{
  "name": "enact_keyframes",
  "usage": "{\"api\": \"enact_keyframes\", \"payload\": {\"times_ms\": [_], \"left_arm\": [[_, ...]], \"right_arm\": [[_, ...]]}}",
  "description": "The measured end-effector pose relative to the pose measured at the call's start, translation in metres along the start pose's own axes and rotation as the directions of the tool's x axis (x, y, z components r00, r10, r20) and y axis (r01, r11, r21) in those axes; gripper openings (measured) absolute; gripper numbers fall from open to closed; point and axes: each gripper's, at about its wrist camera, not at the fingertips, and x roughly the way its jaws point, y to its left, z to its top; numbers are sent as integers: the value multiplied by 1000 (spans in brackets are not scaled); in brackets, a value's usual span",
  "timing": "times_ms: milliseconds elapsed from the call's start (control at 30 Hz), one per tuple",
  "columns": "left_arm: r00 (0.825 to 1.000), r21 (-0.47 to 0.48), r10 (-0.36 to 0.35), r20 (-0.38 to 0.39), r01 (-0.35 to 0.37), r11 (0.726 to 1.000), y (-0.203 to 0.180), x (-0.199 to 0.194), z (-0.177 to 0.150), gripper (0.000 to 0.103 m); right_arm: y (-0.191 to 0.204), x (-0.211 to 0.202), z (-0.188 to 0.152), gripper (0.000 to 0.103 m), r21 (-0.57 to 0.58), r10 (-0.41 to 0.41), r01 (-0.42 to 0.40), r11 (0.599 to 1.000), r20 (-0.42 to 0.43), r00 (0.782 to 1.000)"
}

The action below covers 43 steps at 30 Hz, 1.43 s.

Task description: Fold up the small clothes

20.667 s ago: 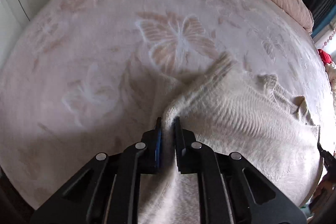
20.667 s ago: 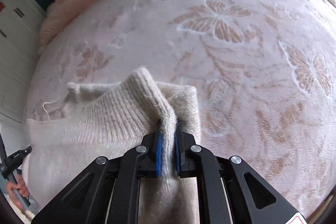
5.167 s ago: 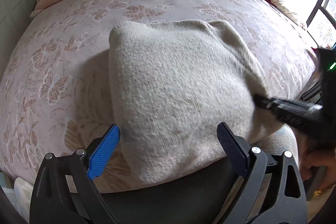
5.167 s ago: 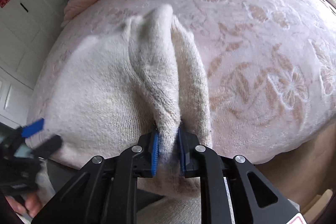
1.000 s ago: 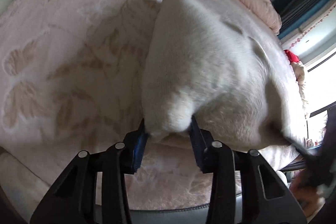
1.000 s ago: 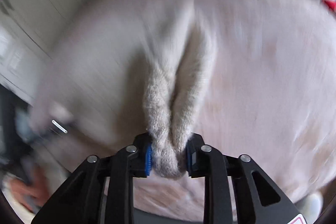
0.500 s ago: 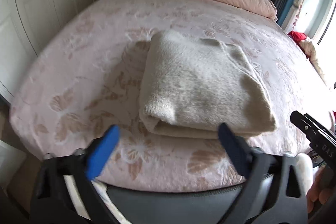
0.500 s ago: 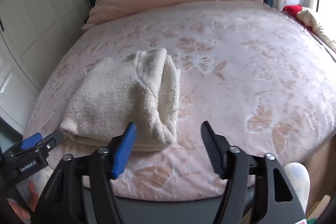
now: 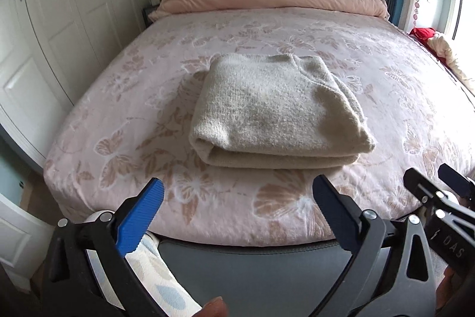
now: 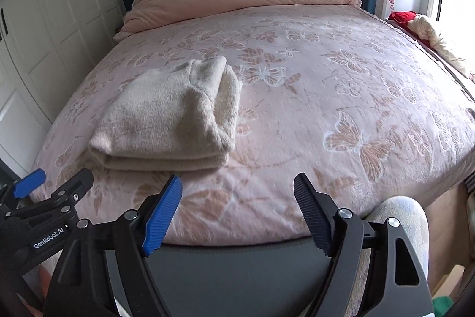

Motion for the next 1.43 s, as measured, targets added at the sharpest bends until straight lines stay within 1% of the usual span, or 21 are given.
{"api": "enact_keyframes", "payload": {"times_ms": [100,267,433,533,1000,1167,1433], "left_arm": [[1000,-2,6,19,-6,1000,-5,-9,-2,98],[999,0,29,32,-29,1000,-8,-14,-1,98],[998,-5,57,36,-57,998,-8,-13,-1,98],[998,-13,53,28,-53,999,-6,-12,-1,98],[997,-3,72,23,-72,997,-7,-8,-1,97],[994,8,96,42,-97,995,-13,-10,-2,96],[994,-12,100,43,-100,995,-17,-13,-3,93]], "right_arm": [[3,-2,-4,75,-12,4,-4,1000,-2,1000],[10,-8,-4,75,-35,-7,8,999,24,1000],[17,-9,-5,76,-52,-7,8,999,26,1000],[19,-9,-5,76,-58,-9,10,998,24,1000],[21,-8,-8,76,-30,-39,40,999,9,999],[22,-9,-9,76,-27,-52,52,998,10,999],[25,-11,-9,76,-23,-64,65,998,15,998]]}}
